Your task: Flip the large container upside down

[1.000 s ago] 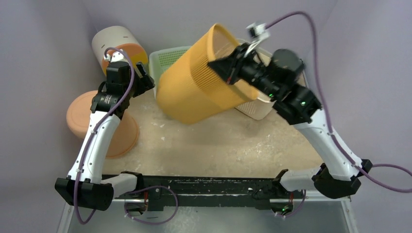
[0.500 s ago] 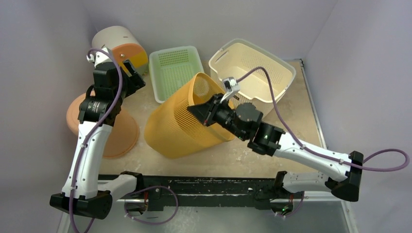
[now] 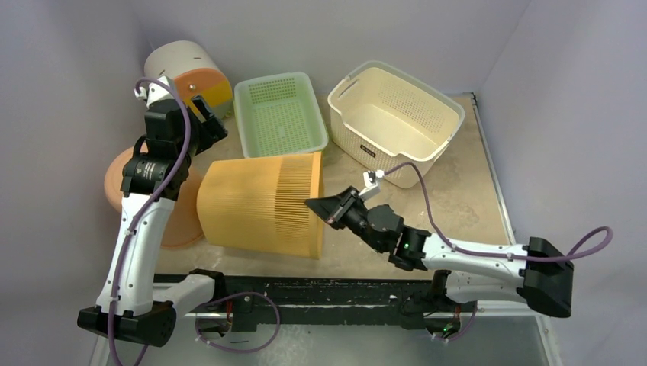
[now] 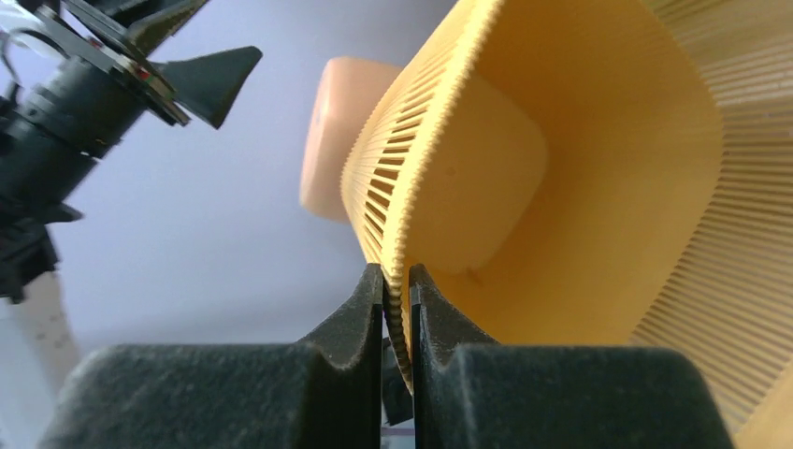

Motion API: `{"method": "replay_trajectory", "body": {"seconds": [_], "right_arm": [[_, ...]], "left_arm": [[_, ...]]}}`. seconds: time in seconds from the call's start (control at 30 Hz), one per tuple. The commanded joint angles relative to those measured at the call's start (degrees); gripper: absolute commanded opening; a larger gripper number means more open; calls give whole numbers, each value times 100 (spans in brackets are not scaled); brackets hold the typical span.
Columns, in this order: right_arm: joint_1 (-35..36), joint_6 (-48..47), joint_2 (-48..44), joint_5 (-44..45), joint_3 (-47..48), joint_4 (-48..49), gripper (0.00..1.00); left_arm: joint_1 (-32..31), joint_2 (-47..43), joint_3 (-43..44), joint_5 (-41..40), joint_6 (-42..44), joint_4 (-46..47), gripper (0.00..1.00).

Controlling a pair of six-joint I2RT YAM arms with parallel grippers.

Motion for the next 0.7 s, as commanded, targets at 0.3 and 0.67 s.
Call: {"method": "replay_trajectory", "body": {"seconds": [0.3, 0.67], "right_arm": [[-289, 2769, -2916, 1089, -2286, -2794, 0], [-321, 1413, -2918, 883, -1814, -2074, 0]], "left_arm": [[25, 53, 30, -43, 79, 151, 76], [25, 284, -129, 13, 193, 287, 75]]}}
